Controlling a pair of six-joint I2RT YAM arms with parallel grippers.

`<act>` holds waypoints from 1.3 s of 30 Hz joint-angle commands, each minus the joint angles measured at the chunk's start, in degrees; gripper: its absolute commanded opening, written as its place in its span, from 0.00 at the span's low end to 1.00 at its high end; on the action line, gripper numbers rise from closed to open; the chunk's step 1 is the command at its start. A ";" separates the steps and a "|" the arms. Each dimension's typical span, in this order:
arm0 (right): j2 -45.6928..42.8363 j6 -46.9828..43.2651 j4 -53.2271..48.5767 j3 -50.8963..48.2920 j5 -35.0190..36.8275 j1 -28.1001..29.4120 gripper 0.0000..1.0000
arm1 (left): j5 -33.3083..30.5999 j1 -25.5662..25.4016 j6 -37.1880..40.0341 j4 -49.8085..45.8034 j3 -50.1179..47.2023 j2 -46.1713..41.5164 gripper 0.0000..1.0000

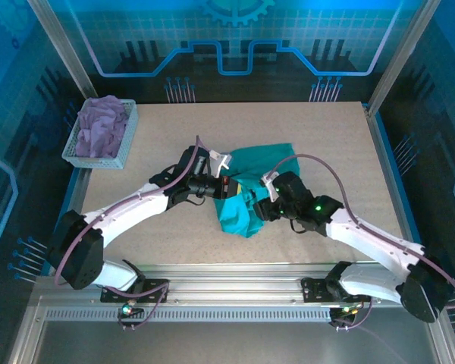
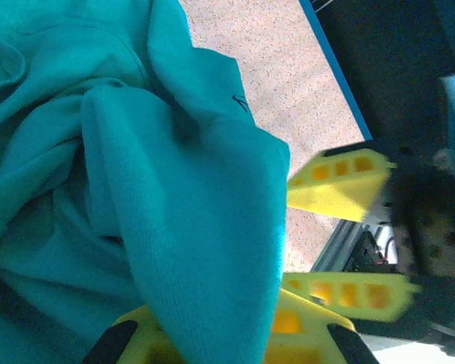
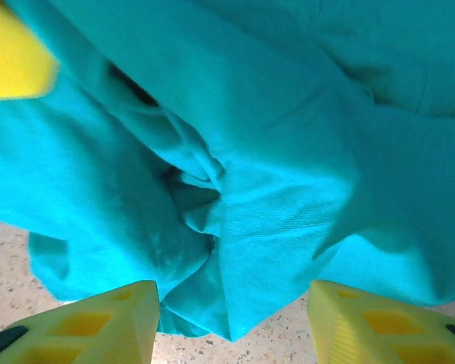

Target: Fold the inside-out t-shirt

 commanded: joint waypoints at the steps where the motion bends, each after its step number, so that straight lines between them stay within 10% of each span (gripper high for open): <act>1: 4.91 4.91 10.45 -0.63 4.32 0.41 0.57 | 2.04 -0.12 -1.50 -0.91 1.40 -2.49 0.00; 6: 12.26 7.26 19.40 0.74 2.18 -3.31 0.55 | 1.27 0.35 -1.93 -0.77 0.12 -4.51 0.00; 12: 10.33 2.01 15.95 1.75 -5.21 -6.68 0.07 | 0.02 5.21 -4.63 0.77 -2.67 -6.49 0.00; 22: 4.18 0.96 20.61 0.55 -37.27 -13.57 0.00 | -8.96 10.42 -2.48 -1.82 -2.35 -3.64 0.01; 31: 10.27 5.89 26.70 3.88 -44.09 -13.77 0.00 | -18.42 9.86 1.22 -8.69 -2.39 -4.96 0.58; 39: 13.56 7.73 27.72 5.17 -43.35 -13.79 0.00 | -33.10 0.93 3.19 -17.43 -5.66 -15.70 0.70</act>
